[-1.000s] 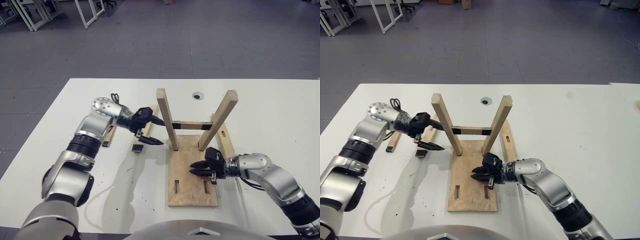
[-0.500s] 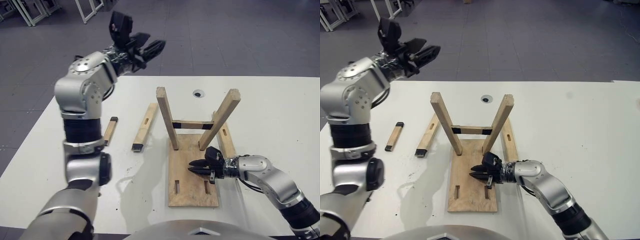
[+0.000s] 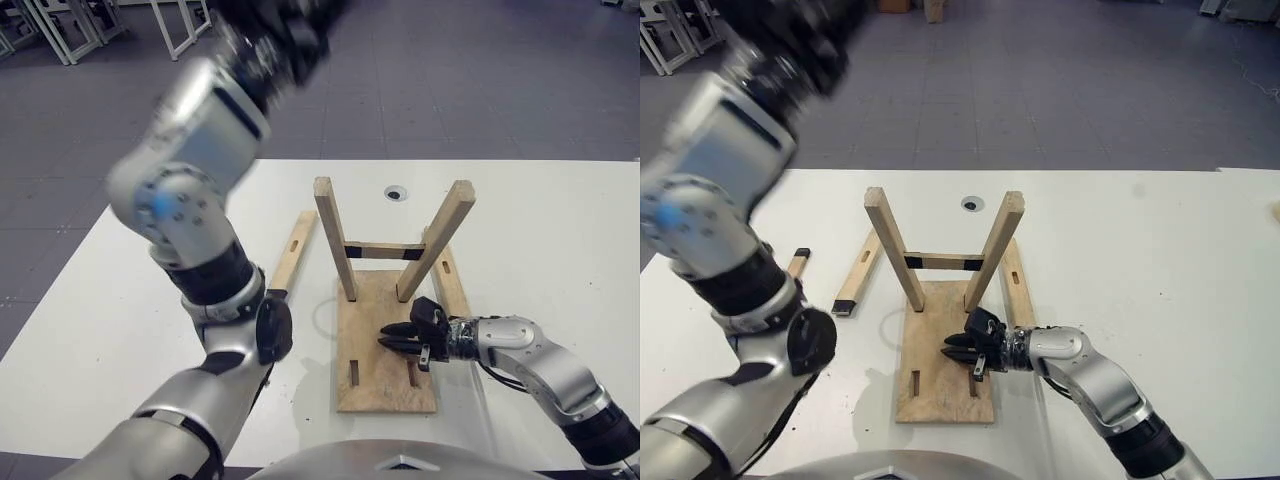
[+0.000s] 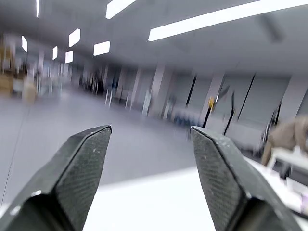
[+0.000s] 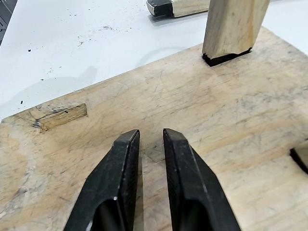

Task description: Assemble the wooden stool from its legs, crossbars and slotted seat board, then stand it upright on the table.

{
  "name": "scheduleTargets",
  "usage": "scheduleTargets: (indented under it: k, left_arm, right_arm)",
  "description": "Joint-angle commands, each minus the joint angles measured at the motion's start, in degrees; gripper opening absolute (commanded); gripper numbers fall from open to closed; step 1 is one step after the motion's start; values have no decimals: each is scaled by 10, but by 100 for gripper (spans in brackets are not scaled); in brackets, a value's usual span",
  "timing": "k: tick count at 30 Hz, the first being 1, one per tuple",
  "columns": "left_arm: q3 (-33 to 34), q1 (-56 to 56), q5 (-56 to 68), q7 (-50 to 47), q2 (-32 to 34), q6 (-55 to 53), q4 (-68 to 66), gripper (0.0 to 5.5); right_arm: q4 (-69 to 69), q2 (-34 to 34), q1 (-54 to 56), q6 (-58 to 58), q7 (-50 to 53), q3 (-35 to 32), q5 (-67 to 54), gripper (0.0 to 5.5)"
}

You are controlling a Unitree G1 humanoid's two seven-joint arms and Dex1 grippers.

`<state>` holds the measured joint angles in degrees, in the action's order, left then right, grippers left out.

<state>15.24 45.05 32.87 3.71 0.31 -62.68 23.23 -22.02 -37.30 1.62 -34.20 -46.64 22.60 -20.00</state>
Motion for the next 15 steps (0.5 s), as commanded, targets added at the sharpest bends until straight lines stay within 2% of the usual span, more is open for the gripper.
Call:
scheduleTargets:
  k: [1,4,7,10,12,15]
  left_arm:
    - [-134,-195,-27,-9,-10,-23,33,305]
    - [-153,-211,-41,0,14,1,36,305]
    - [-112,-144,-17,20,28,29,25,305]
    - [-27,-29,115,32,6,21,48,305]
    - [54,86,225,-25,3,47,34,305]
    - [110,162,222,-105,57,67,-7,305]
  right_arm:
    - [23,-19,-17,-39,6,11,23,88]
    - [21,-22,-24,-40,7,9,23,88]
    - [24,-19,-29,-38,11,14,28,88]
    - [34,-26,-29,-33,3,14,29,88]
    - [61,-34,4,-26,-19,8,32,88]
    - [109,-14,68,-19,-28,-1,34,88]
